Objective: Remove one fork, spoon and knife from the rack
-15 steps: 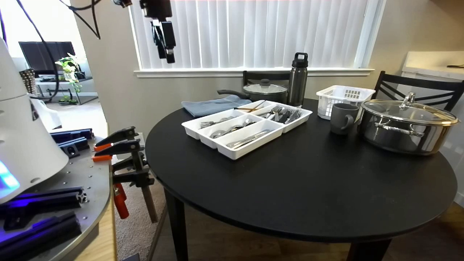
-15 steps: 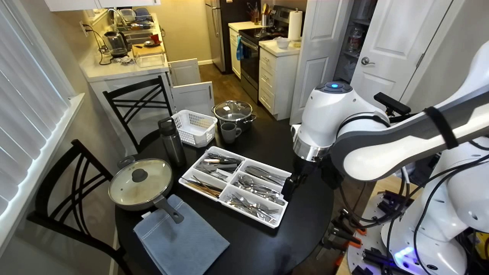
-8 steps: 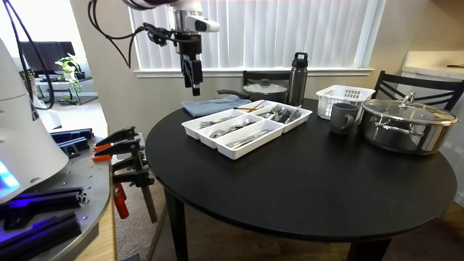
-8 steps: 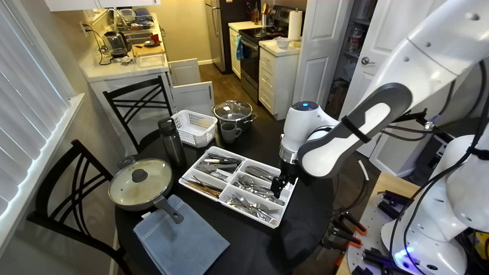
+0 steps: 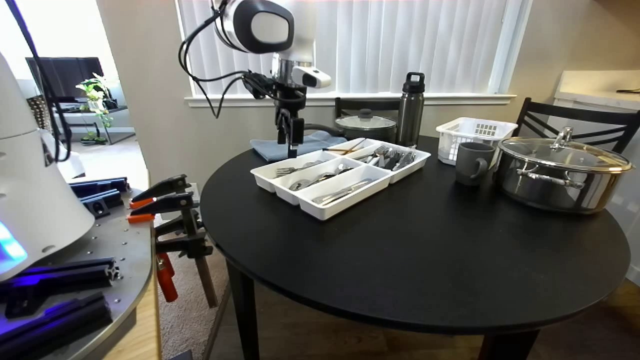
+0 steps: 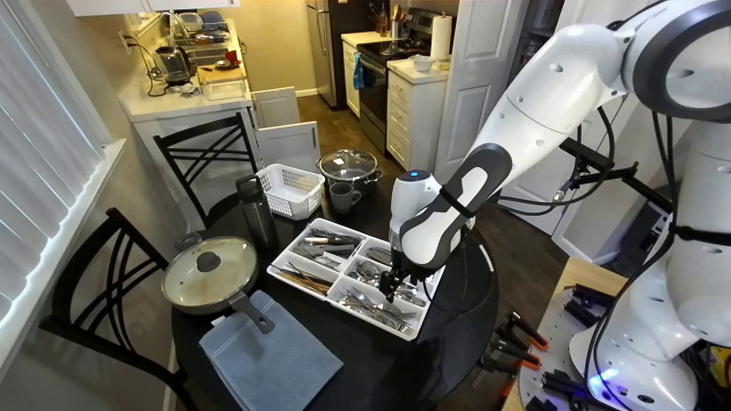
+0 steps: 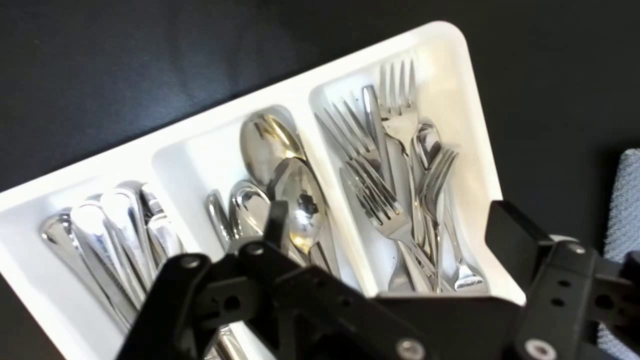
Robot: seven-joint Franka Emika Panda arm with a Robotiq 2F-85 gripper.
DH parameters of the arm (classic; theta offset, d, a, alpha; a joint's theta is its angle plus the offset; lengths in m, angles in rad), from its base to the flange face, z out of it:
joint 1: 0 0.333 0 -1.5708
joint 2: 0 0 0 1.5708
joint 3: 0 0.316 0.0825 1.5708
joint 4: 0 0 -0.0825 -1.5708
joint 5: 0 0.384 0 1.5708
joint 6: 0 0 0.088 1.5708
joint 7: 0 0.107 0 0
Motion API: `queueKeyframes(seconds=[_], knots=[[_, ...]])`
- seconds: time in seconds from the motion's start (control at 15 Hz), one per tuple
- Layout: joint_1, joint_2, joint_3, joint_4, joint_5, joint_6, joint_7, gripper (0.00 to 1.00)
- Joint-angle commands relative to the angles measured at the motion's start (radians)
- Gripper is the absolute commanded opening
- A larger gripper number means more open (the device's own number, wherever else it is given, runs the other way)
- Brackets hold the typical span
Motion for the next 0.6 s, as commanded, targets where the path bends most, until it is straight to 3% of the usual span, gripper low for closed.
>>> queueKeyframes(seconds=[0.0, 0.2, 0.53], knots=[[0.006, 0.103, 0.012, 0.088, 0.024, 0.017, 0.01, 1.0], [0.001, 0.164, 0.025, 0.142, 0.049, 0.017, 0.018, 1.0], [0.007, 0.245, 0.04, 0.212, 0.097, 0.025, 0.035, 0.8]])
